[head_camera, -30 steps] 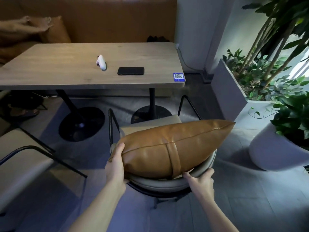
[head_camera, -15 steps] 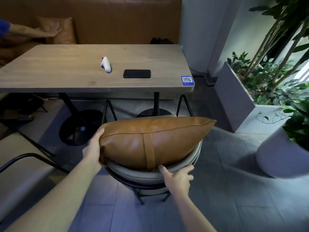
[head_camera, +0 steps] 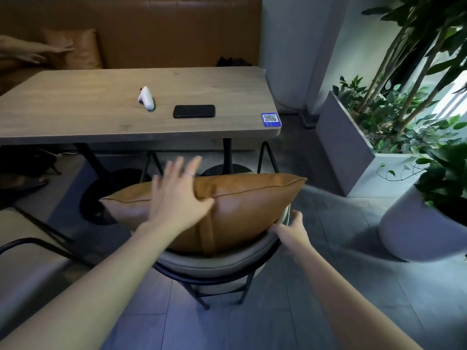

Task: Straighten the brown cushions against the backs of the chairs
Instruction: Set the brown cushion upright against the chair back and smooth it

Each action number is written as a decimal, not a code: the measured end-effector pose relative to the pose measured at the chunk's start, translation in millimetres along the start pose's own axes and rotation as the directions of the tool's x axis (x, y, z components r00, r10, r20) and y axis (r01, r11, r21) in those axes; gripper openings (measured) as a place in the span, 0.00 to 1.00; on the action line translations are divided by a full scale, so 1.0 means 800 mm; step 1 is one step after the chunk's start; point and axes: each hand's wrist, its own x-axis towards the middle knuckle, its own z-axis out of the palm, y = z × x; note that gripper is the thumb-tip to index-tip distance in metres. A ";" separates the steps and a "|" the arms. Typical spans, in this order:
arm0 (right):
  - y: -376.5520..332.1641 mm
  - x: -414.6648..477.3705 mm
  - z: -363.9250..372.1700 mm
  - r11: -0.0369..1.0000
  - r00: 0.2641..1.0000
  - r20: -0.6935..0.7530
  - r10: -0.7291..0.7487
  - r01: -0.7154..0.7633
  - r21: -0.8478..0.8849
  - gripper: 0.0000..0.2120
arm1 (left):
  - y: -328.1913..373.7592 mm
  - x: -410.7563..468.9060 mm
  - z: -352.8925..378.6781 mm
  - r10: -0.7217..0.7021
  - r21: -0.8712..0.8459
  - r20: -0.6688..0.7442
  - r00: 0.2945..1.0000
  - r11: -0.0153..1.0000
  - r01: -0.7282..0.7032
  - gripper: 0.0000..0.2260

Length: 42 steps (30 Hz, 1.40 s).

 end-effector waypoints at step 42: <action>-0.016 0.091 -0.005 0.998 0.989 0.142 -0.037 0.043 -0.045 0.52 | 0.090 0.030 0.126 0.150 0.295 0.013 0.989 0.944 -0.147 0.57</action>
